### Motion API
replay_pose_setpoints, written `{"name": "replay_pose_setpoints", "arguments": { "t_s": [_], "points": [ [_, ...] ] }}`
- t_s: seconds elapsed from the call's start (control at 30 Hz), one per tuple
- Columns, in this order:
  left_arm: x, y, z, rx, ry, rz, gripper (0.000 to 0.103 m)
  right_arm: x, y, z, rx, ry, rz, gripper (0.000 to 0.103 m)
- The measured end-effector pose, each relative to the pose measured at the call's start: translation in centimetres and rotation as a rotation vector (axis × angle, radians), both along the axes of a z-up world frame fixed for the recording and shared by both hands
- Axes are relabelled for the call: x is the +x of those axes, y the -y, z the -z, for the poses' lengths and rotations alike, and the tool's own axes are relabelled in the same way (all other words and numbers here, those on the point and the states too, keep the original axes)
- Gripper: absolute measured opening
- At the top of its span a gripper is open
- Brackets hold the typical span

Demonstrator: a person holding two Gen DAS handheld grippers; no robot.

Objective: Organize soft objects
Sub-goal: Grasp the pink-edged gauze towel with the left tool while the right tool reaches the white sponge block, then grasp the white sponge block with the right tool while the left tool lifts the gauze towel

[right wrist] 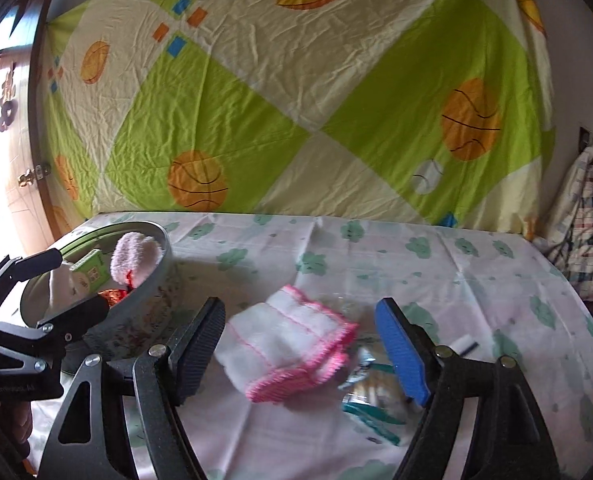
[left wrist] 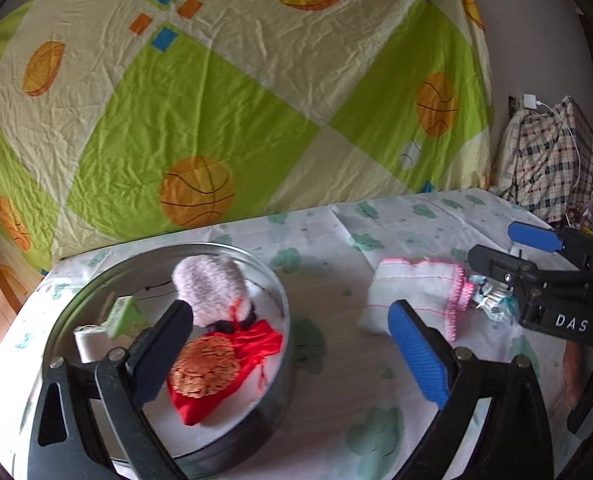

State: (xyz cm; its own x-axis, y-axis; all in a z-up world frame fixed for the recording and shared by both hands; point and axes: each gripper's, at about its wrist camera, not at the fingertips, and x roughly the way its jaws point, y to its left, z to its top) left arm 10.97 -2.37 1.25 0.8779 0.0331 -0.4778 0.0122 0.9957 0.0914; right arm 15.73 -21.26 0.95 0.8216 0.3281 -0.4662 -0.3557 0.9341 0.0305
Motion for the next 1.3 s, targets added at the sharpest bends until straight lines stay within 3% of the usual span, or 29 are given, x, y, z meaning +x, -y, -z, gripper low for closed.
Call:
{"name": "replay_pose_setpoints", "arguments": {
  "t_s": [0.17, 0.37, 0.57, 0.73, 0.83, 0.9, 0.97, 1.17, 1.3],
  "points": [
    [3.2, 4.6, 1.4, 0.0, -0.089, 0.109, 0.099, 0.9, 4.3, 0.7, 0.009, -0.014, 0.106, 0.083],
    [6.7, 7.9, 3.0, 0.019, -0.167, 0.166, 0.099, 2.1, 7.4, 2.0, 0.02, -0.047, 0.192, 0.083],
    [9.2, 9.1, 4.5, 0.054, -0.234, 0.173, 0.099, 3.1, 8.5, 3.0, 0.041, -0.067, 0.236, 0.083],
    [10.1, 8.9, 5.2, 0.021, -0.27, 0.191, 0.099, 3.8, 8.6, 3.3, 0.046, -0.082, 0.248, 0.083],
    [10.4, 9.2, 5.6, 0.042, -0.277, 0.197, 0.099, 4.1, 8.4, 3.4, 0.041, -0.093, 0.252, 0.083],
    [10.6, 9.3, 6.0, 0.044, -0.287, 0.205, 0.094, 4.5, 8.3, 3.6, 0.031, -0.116, 0.257, 0.083],
    [10.9, 9.1, 6.3, 0.032, -0.311, 0.213, 0.073, 4.8, 8.2, 3.8, 0.026, -0.135, 0.259, 0.083],
    [11.3, 8.4, 6.6, -0.034, -0.344, 0.242, 0.04, 5.8, 8.4, 4.6, 0.007, -0.203, 0.303, 0.083],
    [10.6, 8.1, 6.2, -0.041, -0.306, 0.227, 0.028, 5.9, 8.7, 4.8, 0.019, -0.214, 0.305, 0.083]
  ]
}}
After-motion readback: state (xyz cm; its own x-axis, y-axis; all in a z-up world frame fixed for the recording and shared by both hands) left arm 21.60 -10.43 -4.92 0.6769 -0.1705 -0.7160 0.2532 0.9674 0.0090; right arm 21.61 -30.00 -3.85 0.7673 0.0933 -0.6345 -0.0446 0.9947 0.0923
